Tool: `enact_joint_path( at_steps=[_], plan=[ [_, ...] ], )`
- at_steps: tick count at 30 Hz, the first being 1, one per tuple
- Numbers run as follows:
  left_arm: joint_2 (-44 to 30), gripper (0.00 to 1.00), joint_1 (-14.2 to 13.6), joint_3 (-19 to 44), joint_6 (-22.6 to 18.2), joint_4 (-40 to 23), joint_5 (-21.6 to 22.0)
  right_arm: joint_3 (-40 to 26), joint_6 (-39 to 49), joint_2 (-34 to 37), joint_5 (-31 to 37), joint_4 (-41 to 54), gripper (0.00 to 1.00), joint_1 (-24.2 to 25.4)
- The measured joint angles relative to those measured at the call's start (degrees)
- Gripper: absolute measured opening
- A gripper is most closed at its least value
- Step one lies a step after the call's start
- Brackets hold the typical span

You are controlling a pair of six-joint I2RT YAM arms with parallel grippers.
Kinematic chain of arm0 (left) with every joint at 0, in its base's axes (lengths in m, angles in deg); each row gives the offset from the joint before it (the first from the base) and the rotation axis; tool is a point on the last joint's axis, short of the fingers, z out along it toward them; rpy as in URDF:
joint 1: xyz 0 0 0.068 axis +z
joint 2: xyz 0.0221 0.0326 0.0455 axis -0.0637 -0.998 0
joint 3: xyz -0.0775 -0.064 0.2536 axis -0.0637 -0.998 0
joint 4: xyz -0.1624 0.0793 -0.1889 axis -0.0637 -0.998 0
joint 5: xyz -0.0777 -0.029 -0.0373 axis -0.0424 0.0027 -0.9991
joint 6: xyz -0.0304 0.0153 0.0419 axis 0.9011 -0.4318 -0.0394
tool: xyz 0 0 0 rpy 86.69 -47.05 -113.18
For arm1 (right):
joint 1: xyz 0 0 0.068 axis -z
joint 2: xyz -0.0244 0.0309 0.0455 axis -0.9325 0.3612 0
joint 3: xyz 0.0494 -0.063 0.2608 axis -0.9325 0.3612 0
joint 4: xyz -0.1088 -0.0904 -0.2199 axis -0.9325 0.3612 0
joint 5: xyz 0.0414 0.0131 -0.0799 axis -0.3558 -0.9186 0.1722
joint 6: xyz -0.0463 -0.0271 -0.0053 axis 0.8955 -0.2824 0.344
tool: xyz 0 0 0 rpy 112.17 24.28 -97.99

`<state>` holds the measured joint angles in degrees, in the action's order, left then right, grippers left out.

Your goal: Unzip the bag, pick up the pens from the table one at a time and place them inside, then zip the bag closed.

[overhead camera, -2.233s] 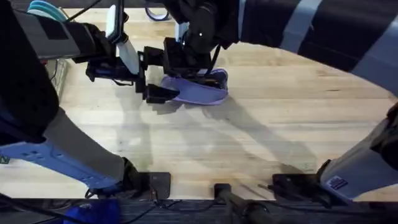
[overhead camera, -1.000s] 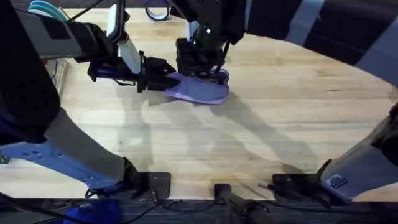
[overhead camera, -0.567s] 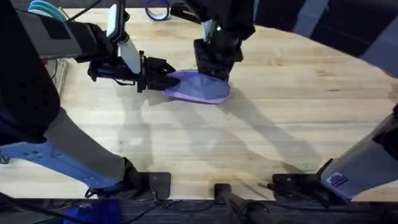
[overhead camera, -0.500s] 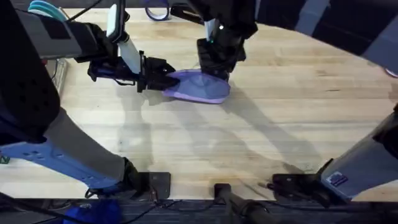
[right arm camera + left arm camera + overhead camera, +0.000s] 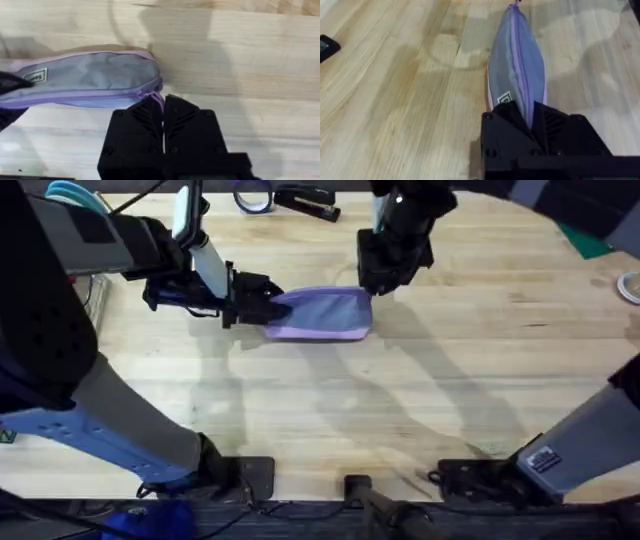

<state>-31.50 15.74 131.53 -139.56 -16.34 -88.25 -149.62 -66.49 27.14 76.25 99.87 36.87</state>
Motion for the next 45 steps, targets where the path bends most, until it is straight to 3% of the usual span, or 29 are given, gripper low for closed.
enact_joint_path(
  at_steps=[17, 34, 45],
  plan=[
    [0.0, 0.041, -0.6, 0.0, 0.0, 0.17, -1.6, 0.73, 0.36, 0.0, -2.86, 0.44, 0.033, 4.76],
    [-0.06, 0.042, -0.64, -0.02, -0.02, 0.0, -1.36, 19.8, -1.77, -3.02, -3.95, -13.16, 0.033, 6.02],
    [-0.44, 0.042, -0.53, -0.02, -0.02, 0.02, -1.27, 23.72, -1.81, -3.28, -3.09, -15.11, 0.033, 6.53]
  ],
)
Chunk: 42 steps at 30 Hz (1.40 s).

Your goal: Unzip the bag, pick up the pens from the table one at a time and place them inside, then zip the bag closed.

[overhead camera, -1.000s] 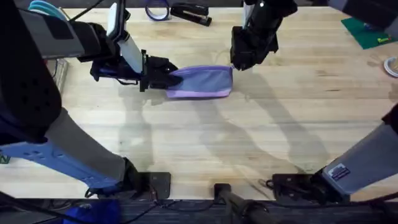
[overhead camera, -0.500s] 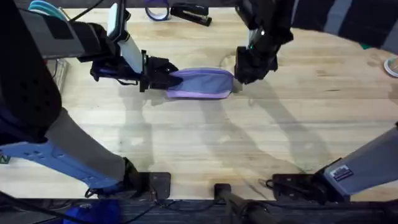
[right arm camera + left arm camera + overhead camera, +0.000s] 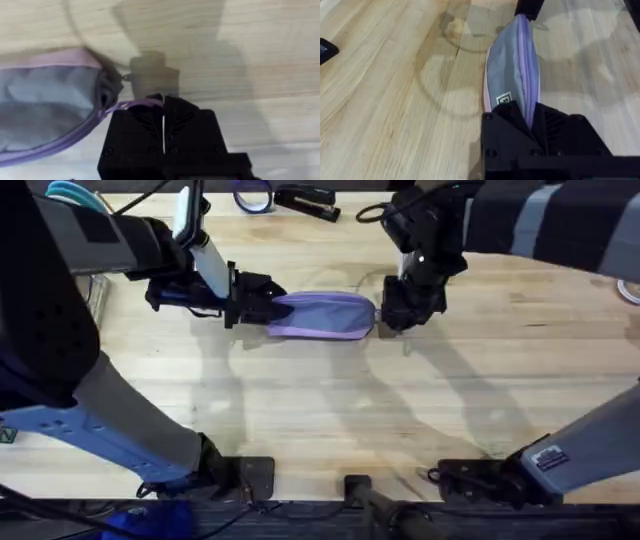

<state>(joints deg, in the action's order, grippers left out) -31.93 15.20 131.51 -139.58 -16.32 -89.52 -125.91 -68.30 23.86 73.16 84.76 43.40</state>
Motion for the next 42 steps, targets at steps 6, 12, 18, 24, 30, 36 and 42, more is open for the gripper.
enact_joint_path(
  at_steps=[6, 12, 18, 24, 30, 36, 42],
  plan=[
    [0.0, 0.042, 0.0, 0.0, 0.0, 0.0, 0.09, -0.3, 0.04, 0.0, 1.28, 0.06, 0.032, 0.52],
    [0.0, 0.042, 0.28, 0.0, 0.0, 0.15, 0.13, -3.89, 1.42, -2.01, 2.64, 0.76, 0.239, 0.71],
    [0.0, 0.042, 0.66, 0.0, 0.0, 0.15, 0.26, -8.98, 4.01, -7.04, 3.88, 0.75, 0.981, 0.95],
    [0.0, 0.061, 0.66, 0.0, -0.01, 0.15, 0.28, -12.61, 6.55, -12.34, 4.48, 0.71, 0.996, 0.98],
    [0.0, 0.321, 1.11, 0.0, -0.09, 0.19, -0.02, -13.25, 7.41, -16.06, 4.59, 0.76, 0.996, 0.98],
    [0.0, 0.987, 1.25, 0.0, 0.16, 0.01, -0.71, -13.27, 7.82, -16.44, 4.58, 0.81, 0.996, 0.98],
    [0.0, 0.992, 1.25, 0.0, 0.17, 0.85, -0.95, -13.27, 7.85, -16.44, 4.58, 0.83, 0.995, 0.98]
  ],
)
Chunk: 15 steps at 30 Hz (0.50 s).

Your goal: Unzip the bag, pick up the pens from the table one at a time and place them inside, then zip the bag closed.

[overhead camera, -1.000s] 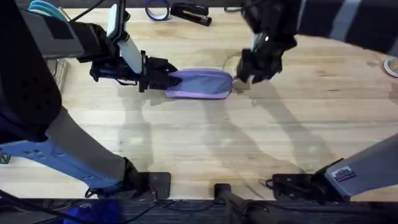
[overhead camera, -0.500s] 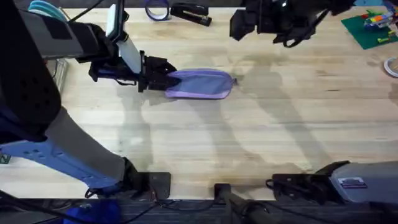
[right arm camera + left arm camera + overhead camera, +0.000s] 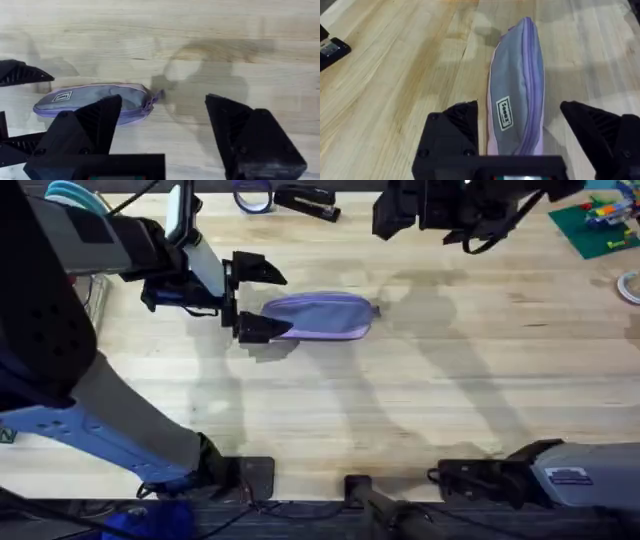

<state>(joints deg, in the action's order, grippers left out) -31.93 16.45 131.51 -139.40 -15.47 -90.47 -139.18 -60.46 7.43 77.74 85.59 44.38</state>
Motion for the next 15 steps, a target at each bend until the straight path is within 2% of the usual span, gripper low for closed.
enact_joint_path(
  at_steps=[8, 15],
  plan=[
    [0.01, 0.994, 0.0, 0.01, 0.01, 1.44, -0.35, 0.0, 0.0, 0.0, 0.01, 0.01, 0.996, 0.0],
    [0.15, 0.995, 0.32, 1.16, -0.03, -2.57, -0.42, 0.0, 0.0, 0.0, 0.0, 1.1, 0.995, 0.0]
  ],
)
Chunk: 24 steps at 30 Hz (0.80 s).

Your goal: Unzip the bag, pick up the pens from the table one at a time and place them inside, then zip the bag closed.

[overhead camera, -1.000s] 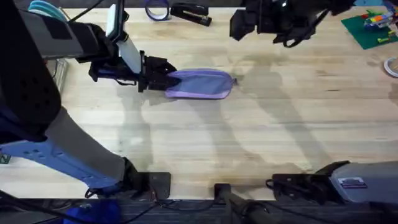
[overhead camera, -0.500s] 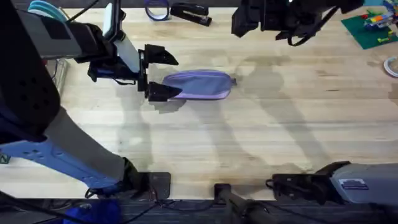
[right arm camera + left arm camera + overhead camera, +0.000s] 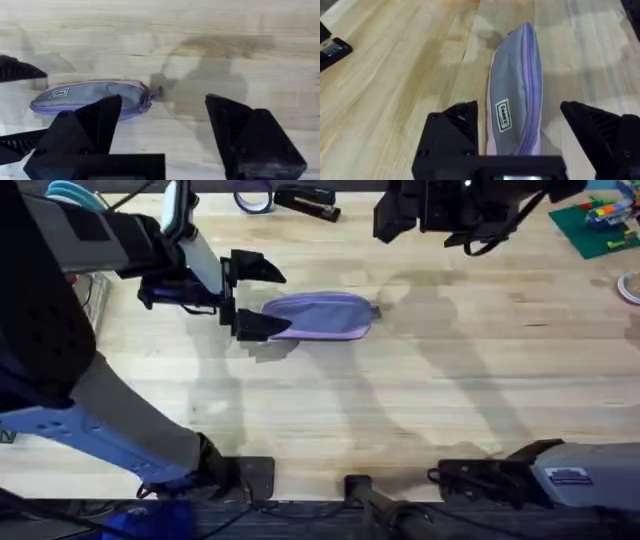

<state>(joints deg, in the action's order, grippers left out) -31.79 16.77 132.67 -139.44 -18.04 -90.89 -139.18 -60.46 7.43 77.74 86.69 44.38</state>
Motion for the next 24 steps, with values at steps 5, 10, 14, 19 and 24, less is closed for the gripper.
enact_joint_path(
  at_steps=[5, 10, 14, 19, 24],
  plan=[
    [3.42, 0.995, 0.26, 3.09, 0.05, -4.77, 1.53, 0.0, 0.72, 0.0, -0.02, 0.24, 0.995, -0.02],
    [9.84, 0.995, 0.27, 5.31, 0.05, -10.74, 3.24, 0.0, 4.07, -0.12, 0.0, 0.95, 0.996, -1.64],
    [14.41, 0.995, 0.33, 6.52, 2.29, -11.7, 5.75, 0.0, 8.04, -1.76, -0.02, 2.6, 0.996, -4.51],
    [20.43, 0.996, 1.18, 9.89, 15.16, -11.94, 11.29, 0.0, 12.46, -6.29, -0.04, 8.11, 0.995, -5.77],
    [25.95, 0.996, 1.51, 14.38, 33.49, -12.36, 21.11, 0.0, 14.32, -11.13, -0.04, 13.65, 0.995, -5.77]
  ],
)
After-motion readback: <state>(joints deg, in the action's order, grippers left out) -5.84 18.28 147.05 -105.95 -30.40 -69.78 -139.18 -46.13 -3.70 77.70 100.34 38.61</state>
